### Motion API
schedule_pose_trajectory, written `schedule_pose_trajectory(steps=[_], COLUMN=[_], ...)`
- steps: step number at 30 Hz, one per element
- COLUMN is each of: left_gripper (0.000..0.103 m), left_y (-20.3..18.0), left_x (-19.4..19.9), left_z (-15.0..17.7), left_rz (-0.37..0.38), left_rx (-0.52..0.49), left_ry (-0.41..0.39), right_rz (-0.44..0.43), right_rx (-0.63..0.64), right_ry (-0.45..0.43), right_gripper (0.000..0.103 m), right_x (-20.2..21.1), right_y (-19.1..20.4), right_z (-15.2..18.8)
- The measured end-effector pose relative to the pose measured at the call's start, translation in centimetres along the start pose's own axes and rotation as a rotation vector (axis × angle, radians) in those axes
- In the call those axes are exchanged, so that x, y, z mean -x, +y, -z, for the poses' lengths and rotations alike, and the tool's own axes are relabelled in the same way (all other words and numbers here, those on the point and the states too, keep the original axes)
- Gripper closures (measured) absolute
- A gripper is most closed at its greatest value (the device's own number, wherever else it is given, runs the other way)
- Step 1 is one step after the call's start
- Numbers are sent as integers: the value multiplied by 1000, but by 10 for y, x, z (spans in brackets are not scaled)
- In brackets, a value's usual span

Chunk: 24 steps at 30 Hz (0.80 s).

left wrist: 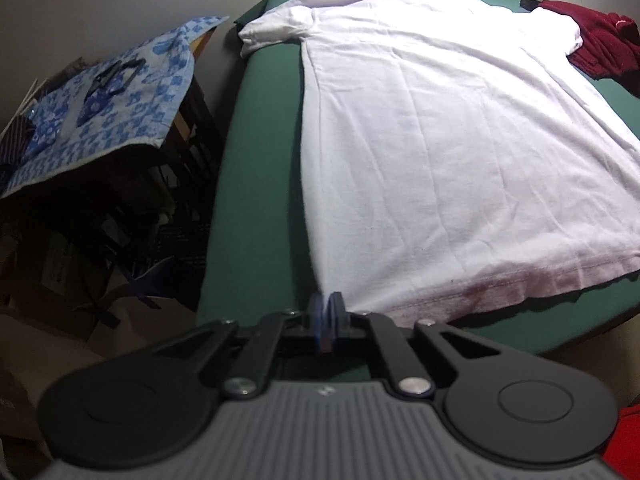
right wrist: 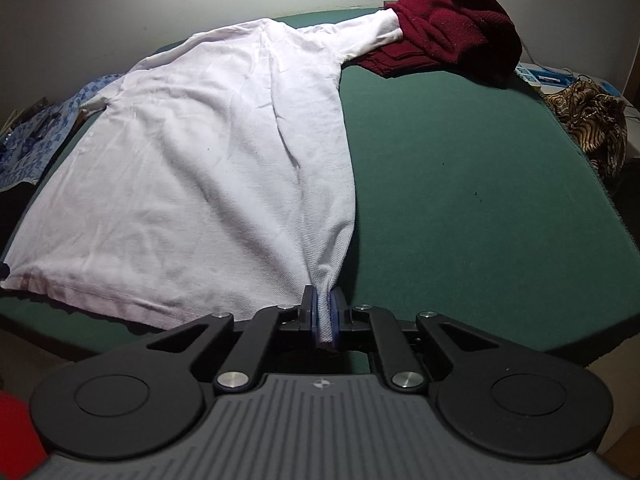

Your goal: Fold clothes

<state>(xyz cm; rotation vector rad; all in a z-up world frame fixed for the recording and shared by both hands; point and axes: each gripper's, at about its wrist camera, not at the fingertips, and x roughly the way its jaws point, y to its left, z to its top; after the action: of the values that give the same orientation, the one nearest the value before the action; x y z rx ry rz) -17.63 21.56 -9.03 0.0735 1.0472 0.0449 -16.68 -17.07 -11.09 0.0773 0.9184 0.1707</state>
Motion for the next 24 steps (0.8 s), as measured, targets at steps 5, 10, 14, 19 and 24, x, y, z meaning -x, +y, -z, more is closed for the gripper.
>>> schedule_pose_trajectory(steps=[5, 10, 14, 19, 24], left_gripper=[101, 99, 95, 95, 70], left_y=[3, 5, 16, 36, 6], left_x=[17, 10, 23, 48, 25], left_z=[3, 9, 9, 0, -26], left_rz=[-14, -36, -56, -60, 49], left_rx=[-34, -49, -69, -72, -46], left_ry=[-12, 13, -14, -111, -133], right_rz=[-19, 42, 65, 38, 3], right_rx=[-4, 5, 41, 78, -6], right_ry=[26, 37, -77, -145, -45], right_gripper=[96, 88, 85, 68, 96], right_x=[-1, -13, 4, 8, -22], right_y=[-4, -1, 7, 21, 24], right_z=[-5, -6, -17, -27, -19])
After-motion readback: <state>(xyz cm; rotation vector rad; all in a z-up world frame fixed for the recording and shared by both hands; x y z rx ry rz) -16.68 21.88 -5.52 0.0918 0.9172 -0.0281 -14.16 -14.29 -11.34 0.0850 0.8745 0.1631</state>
